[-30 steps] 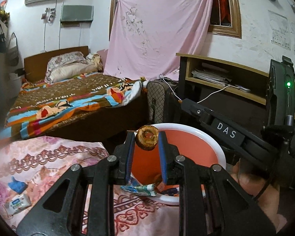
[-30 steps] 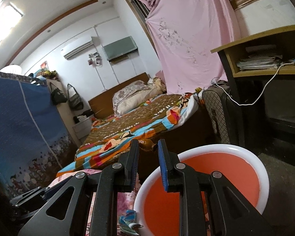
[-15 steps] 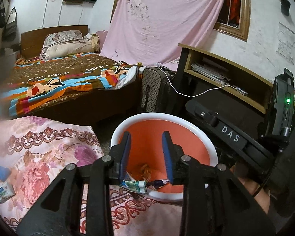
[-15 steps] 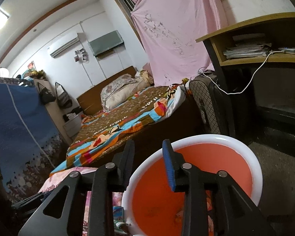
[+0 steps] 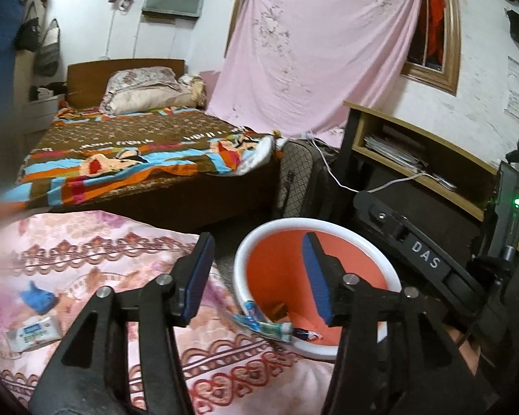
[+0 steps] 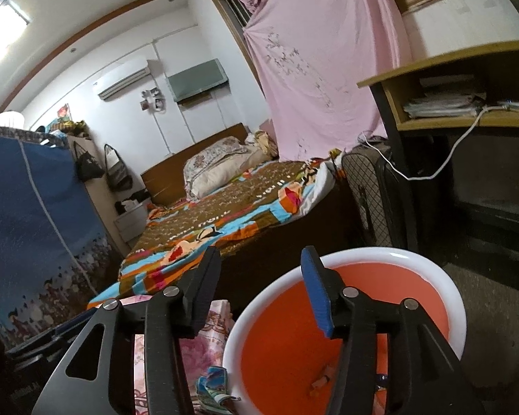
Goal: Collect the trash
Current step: 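Move both tools back over the toothpaste tube and blue piece on the bed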
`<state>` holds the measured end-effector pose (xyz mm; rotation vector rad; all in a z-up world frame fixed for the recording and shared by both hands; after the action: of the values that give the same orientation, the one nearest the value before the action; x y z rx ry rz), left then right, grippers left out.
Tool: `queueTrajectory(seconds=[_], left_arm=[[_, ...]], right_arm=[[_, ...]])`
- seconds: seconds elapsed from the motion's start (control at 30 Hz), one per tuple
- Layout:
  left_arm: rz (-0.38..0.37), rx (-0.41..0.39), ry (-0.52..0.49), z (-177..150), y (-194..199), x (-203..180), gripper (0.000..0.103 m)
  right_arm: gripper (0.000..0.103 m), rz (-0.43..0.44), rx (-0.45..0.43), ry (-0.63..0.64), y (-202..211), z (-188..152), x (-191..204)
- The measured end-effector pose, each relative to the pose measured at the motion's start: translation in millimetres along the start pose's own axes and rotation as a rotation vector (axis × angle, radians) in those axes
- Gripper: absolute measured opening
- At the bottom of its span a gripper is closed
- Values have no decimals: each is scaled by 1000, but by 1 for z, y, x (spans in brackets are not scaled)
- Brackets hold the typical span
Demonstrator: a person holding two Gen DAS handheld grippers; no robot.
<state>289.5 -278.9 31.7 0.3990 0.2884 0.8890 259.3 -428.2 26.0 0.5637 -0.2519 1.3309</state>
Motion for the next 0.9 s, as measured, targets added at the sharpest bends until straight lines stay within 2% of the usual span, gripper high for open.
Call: queueTrajectory(seconds=[0.13, 0.17, 0.27, 0.37, 0.43, 0.5, 0.53, 0.6, 0.67, 0.9], left_arm=[[38, -16, 19, -1, 10, 17, 45], [48, -19, 26, -1, 12, 21, 46], [81, -37, 47, 0, 20, 33, 54], [117, -61, 68, 1, 30, 46, 61], [140, -74, 79, 1, 36, 54, 70], [164, -95, 91, 0, 45, 62, 76], [177, -106, 99, -1, 50, 66, 82], [208, -128, 113, -3, 58, 74, 91], [242, -164, 128, -4, 67, 82, 92], [333, -209, 152, -14, 96, 108, 92]], right_arm=[[50, 10, -23, 29, 3, 0, 12], [53, 12, -27, 33, 3, 0, 14], [72, 24, -42, 42, 3, 0, 21], [75, 45, -58, 53, 4, 0, 29], [78, 58, -62, 68, 4, -1, 36], [83, 70, -66, 81, 4, -2, 43], [85, 80, -71, 88, 5, -3, 47], [99, 94, -82, 98, 7, -5, 53], [103, 113, -99, 107, 10, -7, 60], [103, 210, -141, 164, 23, -14, 91]])
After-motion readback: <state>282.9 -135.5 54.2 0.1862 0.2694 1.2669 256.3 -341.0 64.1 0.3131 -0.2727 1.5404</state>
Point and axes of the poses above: each gripper's, at about its wrist camera, not at the fingertips, and y roughly against the way its jaws point, x to its left, z to its top, the point moved 6 cm from there along -y, roughly the way its jaws point, and after that the axes turned 5 degrees about -y, right-handed, at the moved point
